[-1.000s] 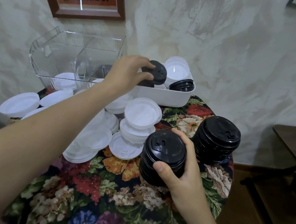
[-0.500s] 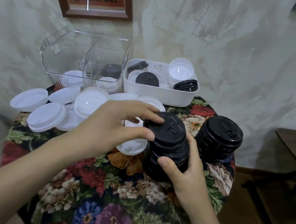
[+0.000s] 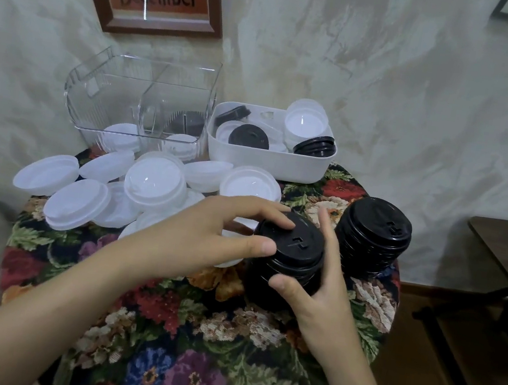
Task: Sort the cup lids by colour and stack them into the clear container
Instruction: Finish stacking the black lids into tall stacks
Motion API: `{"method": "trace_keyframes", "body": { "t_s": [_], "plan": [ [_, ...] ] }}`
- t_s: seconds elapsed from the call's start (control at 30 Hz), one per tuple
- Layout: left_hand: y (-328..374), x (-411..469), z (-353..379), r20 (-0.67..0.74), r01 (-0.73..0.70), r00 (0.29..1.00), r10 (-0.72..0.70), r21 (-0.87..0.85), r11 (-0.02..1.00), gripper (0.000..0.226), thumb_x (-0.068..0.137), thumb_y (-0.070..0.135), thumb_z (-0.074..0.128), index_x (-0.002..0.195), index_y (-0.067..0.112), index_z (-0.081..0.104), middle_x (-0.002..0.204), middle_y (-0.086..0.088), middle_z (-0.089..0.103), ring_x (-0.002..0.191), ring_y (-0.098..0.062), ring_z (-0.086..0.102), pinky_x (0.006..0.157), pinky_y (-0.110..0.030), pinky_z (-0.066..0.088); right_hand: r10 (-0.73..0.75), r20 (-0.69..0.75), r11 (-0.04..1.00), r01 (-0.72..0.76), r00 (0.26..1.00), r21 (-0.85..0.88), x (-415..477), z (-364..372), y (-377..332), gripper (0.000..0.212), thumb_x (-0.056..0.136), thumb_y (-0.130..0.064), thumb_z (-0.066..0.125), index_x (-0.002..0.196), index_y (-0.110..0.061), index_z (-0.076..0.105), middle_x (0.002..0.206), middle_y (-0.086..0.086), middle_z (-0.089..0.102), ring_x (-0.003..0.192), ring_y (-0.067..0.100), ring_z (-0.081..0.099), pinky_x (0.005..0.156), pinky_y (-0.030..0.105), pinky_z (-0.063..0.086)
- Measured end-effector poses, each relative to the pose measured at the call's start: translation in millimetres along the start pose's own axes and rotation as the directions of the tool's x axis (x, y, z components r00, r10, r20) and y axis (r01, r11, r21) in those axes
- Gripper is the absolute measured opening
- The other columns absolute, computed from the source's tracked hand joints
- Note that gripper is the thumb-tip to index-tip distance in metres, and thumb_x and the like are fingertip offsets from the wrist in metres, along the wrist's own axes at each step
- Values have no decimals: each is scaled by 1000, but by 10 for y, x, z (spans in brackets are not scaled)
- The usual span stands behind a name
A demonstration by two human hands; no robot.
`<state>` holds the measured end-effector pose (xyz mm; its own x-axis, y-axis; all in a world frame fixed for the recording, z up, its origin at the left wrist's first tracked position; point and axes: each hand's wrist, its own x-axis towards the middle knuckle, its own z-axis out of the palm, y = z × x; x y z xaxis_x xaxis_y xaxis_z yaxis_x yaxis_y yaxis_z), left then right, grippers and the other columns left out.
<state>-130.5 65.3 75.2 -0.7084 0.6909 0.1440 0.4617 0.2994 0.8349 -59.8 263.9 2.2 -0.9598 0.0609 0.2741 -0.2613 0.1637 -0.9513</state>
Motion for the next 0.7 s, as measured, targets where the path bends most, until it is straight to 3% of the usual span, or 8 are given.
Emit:
{"method": "trace_keyframes", "body": {
  "t_s": [0.13, 0.27, 0.37, 0.57, 0.7],
  "plan": [
    [-53, -30, 46, -17, -4, 1000, 4, -45, 999, 28, 97, 30, 65, 125, 33, 69, 144, 26, 56, 135, 3, 50, 110, -30, 46, -20, 27, 1000, 20, 999, -10, -21, 0, -25, 109, 64, -87, 66, 157, -46, 26, 148, -41, 39, 138, -13, 40, 101, 4, 37],
    [-123, -77, 134, -53, -13, 999, 8, -86, 996, 32, 98, 37, 64, 130, 37, 65, 150, 23, 52, 137, -1, 50, 112, -30, 44, -21, 16, 1000, 20, 1000, 11, -10, 10, -26, 92, 75, -85, 60, 151, -37, 39, 143, -24, 54, 135, 0, 51, 105, 20, 44],
    [-156, -118, 246, -54, 22, 998, -29, -130, 991, 45, 90, 36, 75, 132, 44, 60, 145, 24, 54, 136, -1, 51, 114, -33, 42, -15, 0, 1000, 15, 1000, 26, -2, 27, -17, 82, 81, -77, 64, 148, -34, 43, 140, -17, 58, 133, 8, 55, 106, 31, 47],
    [-200, -135, 414, -155, 39, 986, -63, -150, 988, 54, 84, 27, 84, 127, 49, 58, 135, 22, 62, 130, -2, 56, 111, -35, 43, -23, 5, 1000, 23, 1000, -6, 22, -31, -87, 68, 82, -52, 70, 143, -31, 49, 132, -20, 62, 125, 5, 61, 97, 18, 48],
    [-202, -139, 394, -152, 37, 987, -61, -151, 988, 53, 85, 28, 83, 127, 49, 58, 135, 22, 62, 130, -3, 56, 111, -39, 45, -22, 78, 997, 28, 997, -73, 93, -100, -184, 72, 81, -50, 72, 147, -34, 47, 137, -27, 58, 127, -2, 57, 98, 12, 45]
  ]
}}
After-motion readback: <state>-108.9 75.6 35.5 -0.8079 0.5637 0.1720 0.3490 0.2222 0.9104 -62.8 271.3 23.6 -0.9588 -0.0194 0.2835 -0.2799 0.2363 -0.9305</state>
